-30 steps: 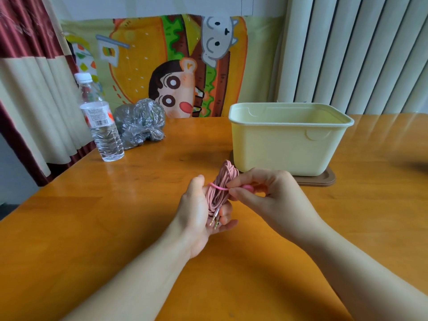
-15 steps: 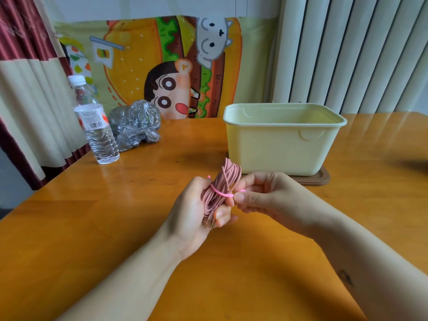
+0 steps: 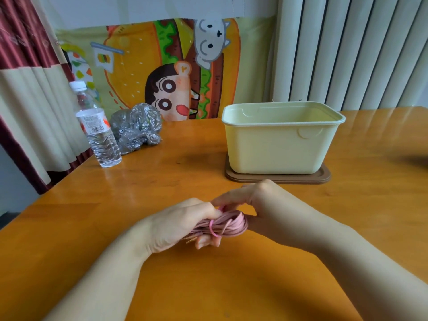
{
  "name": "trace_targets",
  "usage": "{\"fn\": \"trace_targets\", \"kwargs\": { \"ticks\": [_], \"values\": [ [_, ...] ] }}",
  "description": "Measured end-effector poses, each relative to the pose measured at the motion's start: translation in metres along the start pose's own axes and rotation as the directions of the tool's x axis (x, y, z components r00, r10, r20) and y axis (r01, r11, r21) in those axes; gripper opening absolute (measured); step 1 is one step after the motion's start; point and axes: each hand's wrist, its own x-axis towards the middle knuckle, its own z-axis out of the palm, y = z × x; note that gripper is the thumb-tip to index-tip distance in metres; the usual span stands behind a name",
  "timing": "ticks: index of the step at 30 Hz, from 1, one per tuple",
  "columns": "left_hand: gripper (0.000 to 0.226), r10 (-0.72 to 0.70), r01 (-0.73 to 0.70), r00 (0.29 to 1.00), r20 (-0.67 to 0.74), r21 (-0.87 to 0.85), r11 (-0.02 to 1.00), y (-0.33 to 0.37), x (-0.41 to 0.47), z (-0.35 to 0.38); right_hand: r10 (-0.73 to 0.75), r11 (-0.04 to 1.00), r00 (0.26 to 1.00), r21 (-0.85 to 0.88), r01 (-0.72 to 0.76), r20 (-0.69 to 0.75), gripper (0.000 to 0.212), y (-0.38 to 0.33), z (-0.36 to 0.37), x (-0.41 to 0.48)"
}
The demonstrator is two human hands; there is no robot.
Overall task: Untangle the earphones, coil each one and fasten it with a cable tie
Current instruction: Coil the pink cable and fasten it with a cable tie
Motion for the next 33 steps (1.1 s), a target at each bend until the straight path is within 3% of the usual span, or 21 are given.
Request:
{"fn": "trace_targets", "kwargs": {
  "ticks": [2,4,6,11,15,19,22,25,27,29,33],
  "values": [
    [0.043,0.026,-0.024,0.999,-0.034,0.057,0.998,0.001,-0.002,-0.002,-0.060,0.998,0.998,-0.016,0.060,0.002,0.036,-0.013,-0.025,-0.007],
    [0.044,0.067,-0.062,0.994,-0.089,0.055,0.997,0.003,-0.003,-0.003,-0.144,0.986,0.984,-0.102,0.133,-0.109,0.032,-0.017,-0.028,-0.011],
    [0.042,0.121,-0.106,0.979,-0.166,0.097,0.990,0.005,-0.003,-0.001,-0.106,0.989,0.989,-0.111,0.095,-0.099,0.028,-0.017,-0.026,-0.010],
    [0.034,0.284,-0.192,0.906,-0.314,0.294,0.936,0.005,-0.005,0.010,-0.057,0.996,0.960,-0.075,0.037,-0.275,0.026,-0.008,-0.027,-0.010],
    [0.062,0.361,-0.216,0.858,-0.364,0.382,0.899,0.007,-0.004,0.017,0.054,0.998,0.928,0.056,-0.036,-0.368,0.027,-0.006,-0.025,-0.008],
    [0.036,0.554,-0.333,0.723,-0.413,0.495,0.803,0.004,0.003,0.020,0.154,0.966,0.922,0.252,-0.064,-0.356,0.017,-0.008,-0.025,-0.007],
    [0.027,0.580,-0.448,0.644,-0.499,0.369,0.814,0.005,0.009,0.030,0.202,0.908,0.932,0.415,-0.063,-0.302,0.010,-0.010,-0.025,-0.005],
    [0.015,0.497,-0.486,0.601,-0.626,0.207,0.849,0.008,0.016,0.042,0.275,0.840,0.933,0.530,-0.117,-0.230,0.012,-0.011,-0.022,-0.003],
    [0.025,0.377,-0.466,0.628,-0.680,0.060,0.883,0.004,0.020,0.042,0.312,0.782,0.933,0.606,-0.145,-0.179,0.013,-0.011,-0.019,-0.002],
    [0.035,0.255,-0.449,0.699,-0.668,-0.132,0.883,0.000,0.024,0.042,0.348,0.761,0.924,0.623,-0.179,-0.159,0.013,-0.009,-0.017,-0.002],
    [0.041,0.132,-0.429,0.752,-0.646,-0.328,0.841,0.000,0.027,0.045,0.409,0.833,0.886,0.485,-0.265,-0.217,0.010,-0.006,-0.012,-0.002]
  ]
}}
